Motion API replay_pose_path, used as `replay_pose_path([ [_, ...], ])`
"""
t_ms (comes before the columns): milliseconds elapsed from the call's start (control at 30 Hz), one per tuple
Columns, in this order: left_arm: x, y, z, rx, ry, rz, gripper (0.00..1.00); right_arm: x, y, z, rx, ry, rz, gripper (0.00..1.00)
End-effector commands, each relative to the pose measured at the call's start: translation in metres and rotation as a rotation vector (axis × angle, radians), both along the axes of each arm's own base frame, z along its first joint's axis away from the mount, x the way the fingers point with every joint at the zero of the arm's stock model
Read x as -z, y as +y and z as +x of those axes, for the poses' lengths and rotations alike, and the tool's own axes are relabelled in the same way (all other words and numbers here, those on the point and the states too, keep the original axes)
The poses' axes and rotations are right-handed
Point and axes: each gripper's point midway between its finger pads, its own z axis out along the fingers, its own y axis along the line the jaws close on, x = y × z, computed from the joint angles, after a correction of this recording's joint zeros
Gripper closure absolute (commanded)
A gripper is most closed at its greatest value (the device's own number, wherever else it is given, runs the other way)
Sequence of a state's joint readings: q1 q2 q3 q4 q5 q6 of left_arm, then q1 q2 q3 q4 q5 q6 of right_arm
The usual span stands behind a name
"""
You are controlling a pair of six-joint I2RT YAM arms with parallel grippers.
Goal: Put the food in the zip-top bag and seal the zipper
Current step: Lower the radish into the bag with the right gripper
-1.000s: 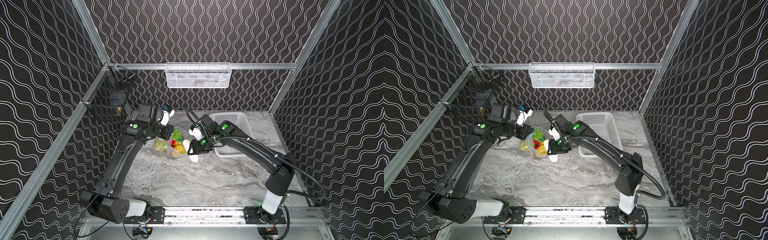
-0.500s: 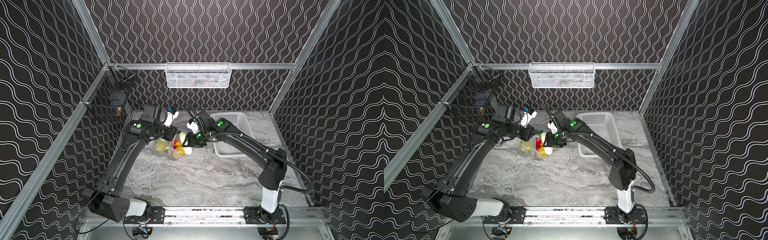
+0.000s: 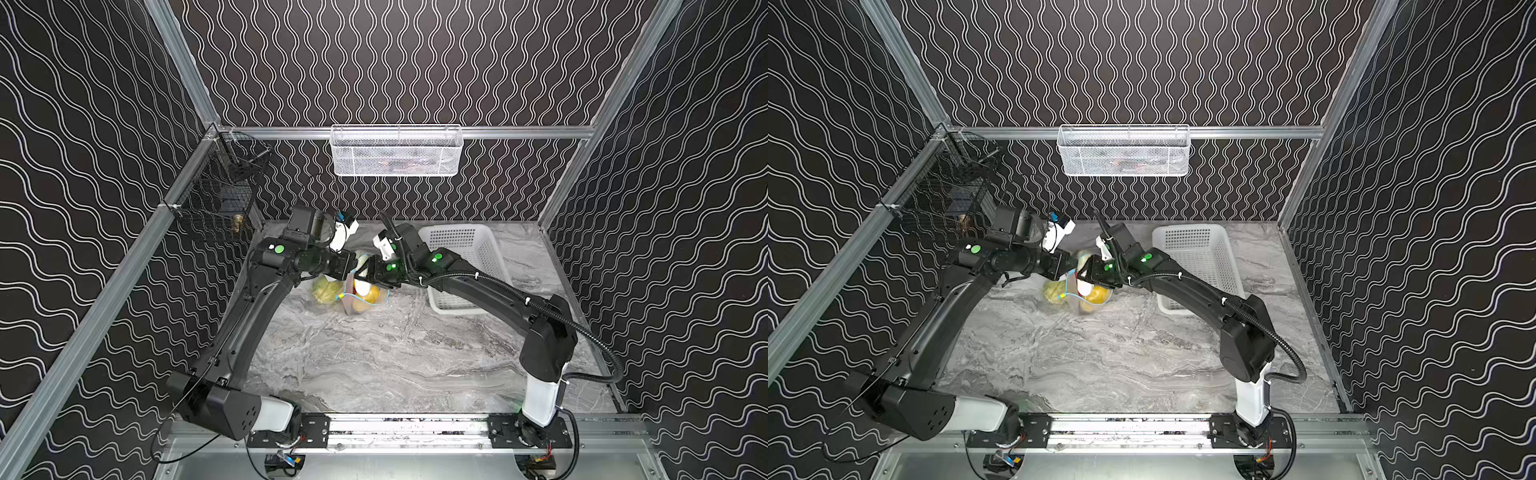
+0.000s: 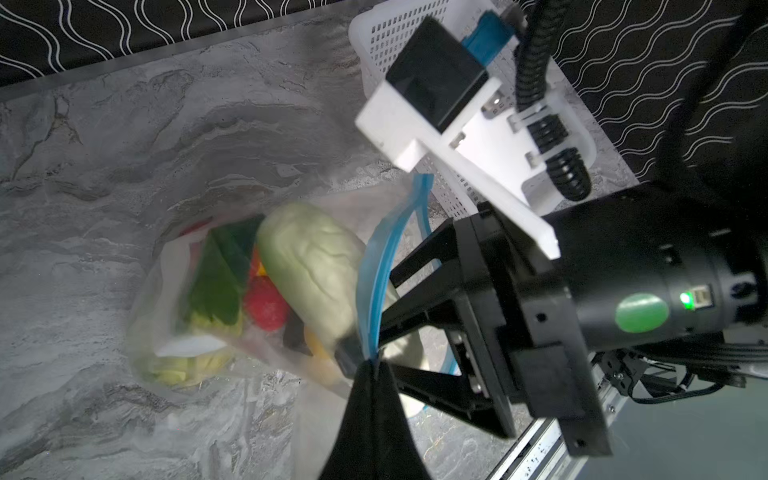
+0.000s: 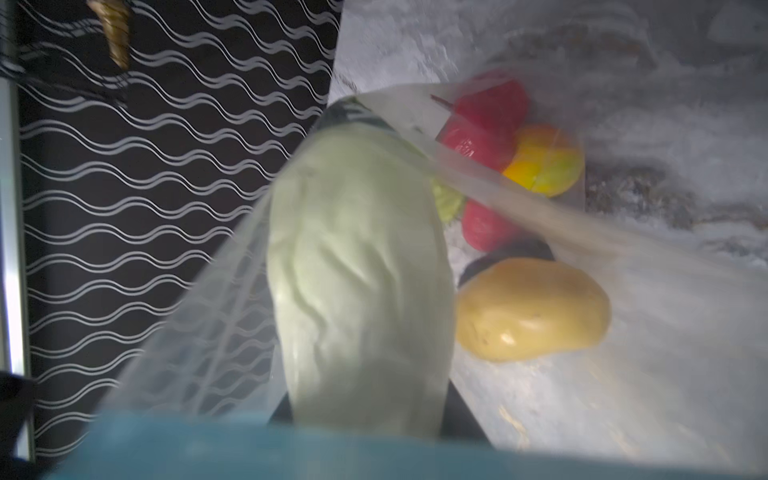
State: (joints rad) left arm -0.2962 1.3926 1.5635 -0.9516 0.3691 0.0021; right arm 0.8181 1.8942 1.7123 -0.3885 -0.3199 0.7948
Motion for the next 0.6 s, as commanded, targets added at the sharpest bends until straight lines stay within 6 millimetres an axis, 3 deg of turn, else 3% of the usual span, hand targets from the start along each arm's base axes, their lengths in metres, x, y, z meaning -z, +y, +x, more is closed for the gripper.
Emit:
replay_pose_path([
  [0, -0.009, -0.004, -0.002, 0.000, 0.005, -0.054, 1.00, -0.008, 0.011, 0.027, 0.092, -0.081, 0.058, 1.00],
  [167, -0.010, -0.005, 0.004, -0.003, 0.012, -0.057, 1.00, -0.004, 0.023, 0.043, 0.118, -0.125, 0.044, 1.00],
  [400, -0.020, 0.009, 0.014, -0.055, 0.004, -0.075, 1.00, -0.002, 0.044, 0.065, 0.120, -0.165, 0.054, 0.98],
  [567, -0.023, 0.016, 0.022, -0.082, -0.003, -0.068, 1.00, 0.006, 0.056, 0.074, 0.122, -0.161, 0.076, 0.88],
])
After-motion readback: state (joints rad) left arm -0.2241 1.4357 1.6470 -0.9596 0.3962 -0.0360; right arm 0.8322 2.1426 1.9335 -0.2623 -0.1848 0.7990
